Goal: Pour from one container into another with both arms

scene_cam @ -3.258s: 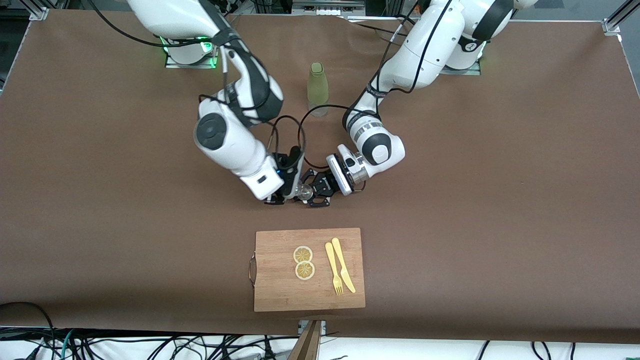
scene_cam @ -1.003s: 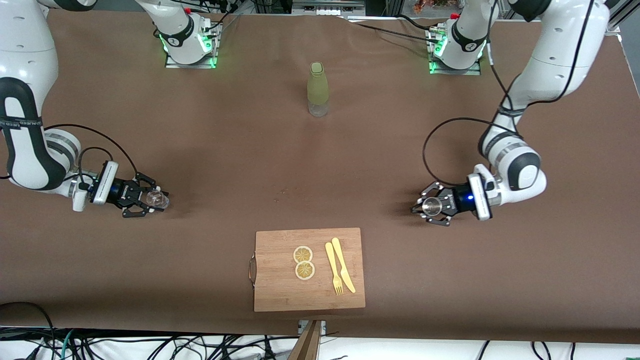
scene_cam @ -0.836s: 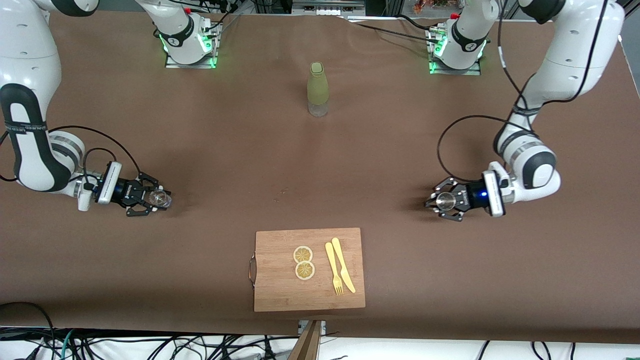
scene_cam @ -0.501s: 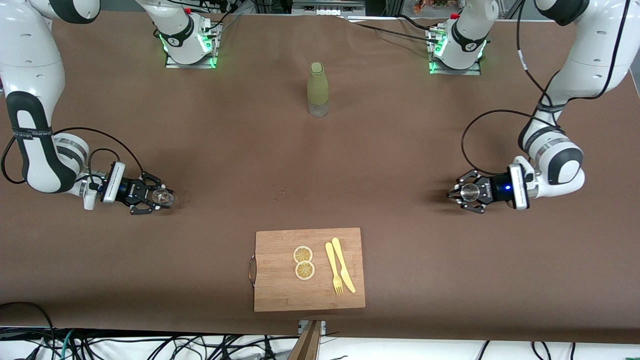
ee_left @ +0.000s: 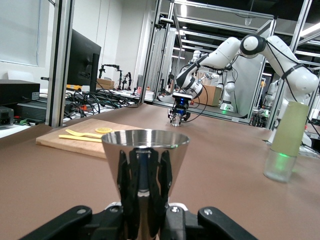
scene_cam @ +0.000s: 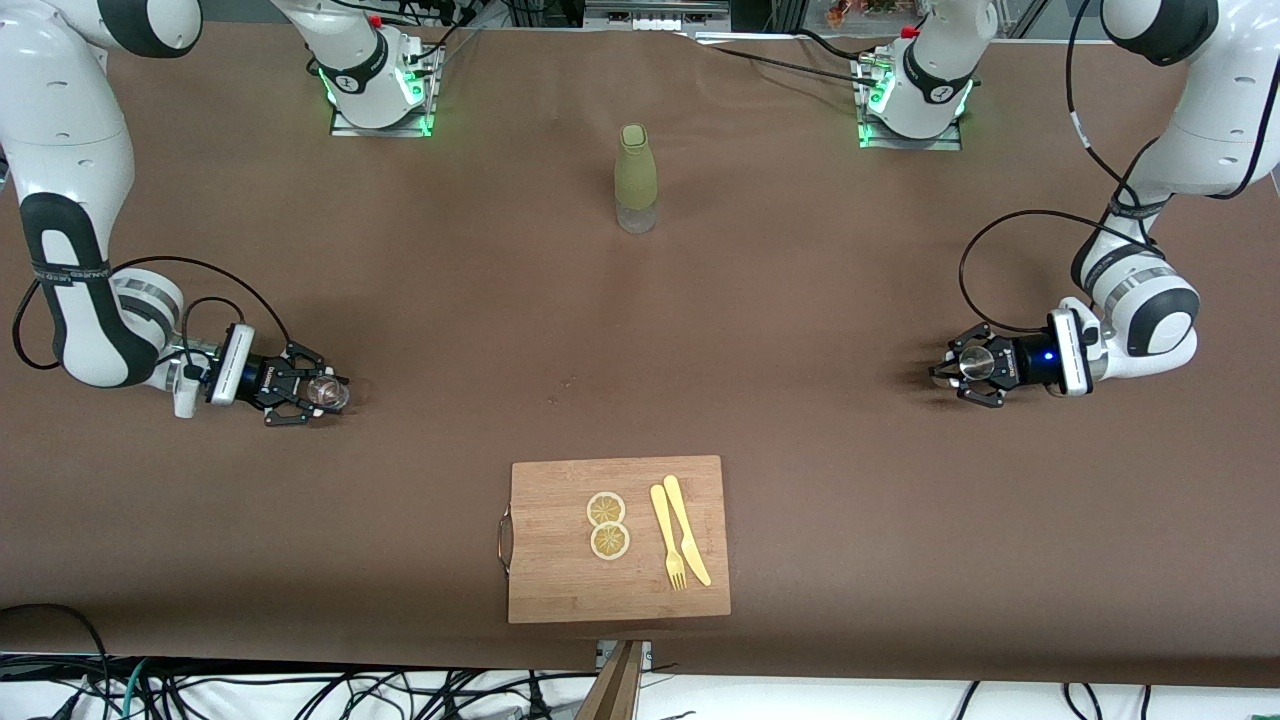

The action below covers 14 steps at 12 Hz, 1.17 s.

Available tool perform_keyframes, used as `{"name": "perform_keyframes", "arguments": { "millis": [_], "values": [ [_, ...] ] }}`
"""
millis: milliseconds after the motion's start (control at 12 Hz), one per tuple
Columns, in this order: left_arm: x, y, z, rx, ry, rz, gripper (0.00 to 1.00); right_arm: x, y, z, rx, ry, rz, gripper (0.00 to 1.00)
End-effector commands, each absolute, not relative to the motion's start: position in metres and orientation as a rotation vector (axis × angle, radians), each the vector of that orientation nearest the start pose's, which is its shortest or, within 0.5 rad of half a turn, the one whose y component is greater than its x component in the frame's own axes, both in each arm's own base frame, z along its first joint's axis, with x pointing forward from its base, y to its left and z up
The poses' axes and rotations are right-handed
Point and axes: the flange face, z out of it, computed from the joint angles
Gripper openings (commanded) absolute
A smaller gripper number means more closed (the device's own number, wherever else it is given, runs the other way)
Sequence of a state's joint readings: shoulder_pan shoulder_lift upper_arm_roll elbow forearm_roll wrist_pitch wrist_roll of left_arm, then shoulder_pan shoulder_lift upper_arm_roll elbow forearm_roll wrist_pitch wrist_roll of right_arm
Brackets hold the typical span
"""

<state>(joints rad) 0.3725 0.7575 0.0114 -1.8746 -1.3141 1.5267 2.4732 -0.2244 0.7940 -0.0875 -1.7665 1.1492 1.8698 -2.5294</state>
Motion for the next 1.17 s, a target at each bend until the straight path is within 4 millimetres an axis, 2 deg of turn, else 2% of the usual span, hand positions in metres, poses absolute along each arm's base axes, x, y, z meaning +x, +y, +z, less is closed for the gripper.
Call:
{"name": "perform_keyframes", "arguments": {
  "millis": [0, 251, 418, 752, 919, 1086],
  "values": [
    [0.549, 0.129, 0.114, 1.414, -1.108, 1.154, 0.0, 0.59, -0.12, 0.098, -1.699, -1.486, -0.957, 1.0],
    [0.551, 0.149, 0.097, 1.387, -1.144, 1.176, 0.0, 0.589, -0.127, 0.099, -1.713, -1.485, -0.952, 1.0],
    [0.544, 0.157, 0.087, 1.387, -1.146, 1.183, 0.0, 0.589, -0.135, 0.102, -1.726, -1.491, -0.947, 1.0],
    [0.537, 0.163, 0.077, 1.379, -1.165, 1.204, 0.0, 0.588, -0.154, 0.114, -1.759, -1.506, -0.938, 1.0],
    [0.544, 0.167, 0.077, 1.355, -1.178, 1.218, 0.0, 0.588, -0.166, 0.129, -1.786, -1.527, -0.895, 1.0],
    [0.541, 0.167, 0.071, 1.348, -1.183, 1.226, 0.0, 0.591, -0.174, 0.166, -1.842, -1.539, -0.83, 1.0]
  ]
}}
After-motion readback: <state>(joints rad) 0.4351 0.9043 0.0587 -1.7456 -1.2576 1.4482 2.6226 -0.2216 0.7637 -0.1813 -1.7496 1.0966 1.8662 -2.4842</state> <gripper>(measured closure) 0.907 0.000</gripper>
